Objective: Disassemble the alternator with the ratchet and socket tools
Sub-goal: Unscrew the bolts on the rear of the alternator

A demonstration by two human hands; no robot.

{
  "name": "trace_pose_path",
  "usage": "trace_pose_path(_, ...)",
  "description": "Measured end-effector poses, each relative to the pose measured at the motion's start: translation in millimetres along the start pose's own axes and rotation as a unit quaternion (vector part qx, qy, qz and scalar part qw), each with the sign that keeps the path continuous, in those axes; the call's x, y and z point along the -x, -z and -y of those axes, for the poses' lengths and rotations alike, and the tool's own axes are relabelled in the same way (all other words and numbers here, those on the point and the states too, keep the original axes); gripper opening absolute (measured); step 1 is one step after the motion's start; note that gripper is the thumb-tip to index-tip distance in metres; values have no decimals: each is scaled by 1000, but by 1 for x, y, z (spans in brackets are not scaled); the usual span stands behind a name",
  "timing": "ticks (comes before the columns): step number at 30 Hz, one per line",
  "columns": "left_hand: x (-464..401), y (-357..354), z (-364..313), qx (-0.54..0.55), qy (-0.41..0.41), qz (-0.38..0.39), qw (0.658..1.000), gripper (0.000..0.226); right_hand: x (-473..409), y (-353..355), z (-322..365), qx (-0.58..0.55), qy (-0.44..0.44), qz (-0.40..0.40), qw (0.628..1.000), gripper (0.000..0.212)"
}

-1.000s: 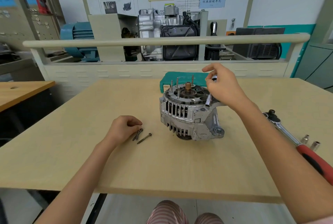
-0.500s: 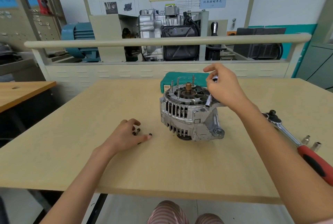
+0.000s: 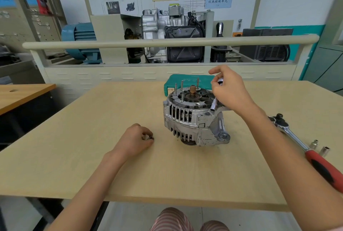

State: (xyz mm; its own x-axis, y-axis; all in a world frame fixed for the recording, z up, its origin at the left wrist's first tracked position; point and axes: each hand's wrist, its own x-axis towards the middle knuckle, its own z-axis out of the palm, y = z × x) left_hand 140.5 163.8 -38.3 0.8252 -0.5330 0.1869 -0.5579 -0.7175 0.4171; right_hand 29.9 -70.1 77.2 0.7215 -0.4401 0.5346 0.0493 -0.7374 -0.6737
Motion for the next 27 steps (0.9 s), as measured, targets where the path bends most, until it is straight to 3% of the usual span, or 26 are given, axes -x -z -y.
trace_pose_path(10, -2, -5, -9, 1, 27, -46, 999, 19, -2, 2, -1, -7, 11, 3, 1000, 22)
trace_pose_path(16, -1, -5, -12, -9, 49, -37, 998, 19, -9, 6, -9, -52, 37, 54, 996, 25)
trace_pose_path(18, -2, 0, -18, 14, 22, -68, 997, 25, -12, 9, -11, -48, 49, 73, 995, 28)
trace_pose_path(20, -4, 10, -30, 111, -27, -132, 985, 29, -14, 11, -11, -45, 63, 89, 993, 31)
trace_pose_path(22, -6, 21, -45, 221, -71, -149, 961, 36, -16, 10, -10, -68, 71, 78, 992, 30)
trace_pose_path(27, -2, 26, -66, 257, -185, -132, 939, 47, -11, 9, -7, -69, 104, -71, 990, 36)
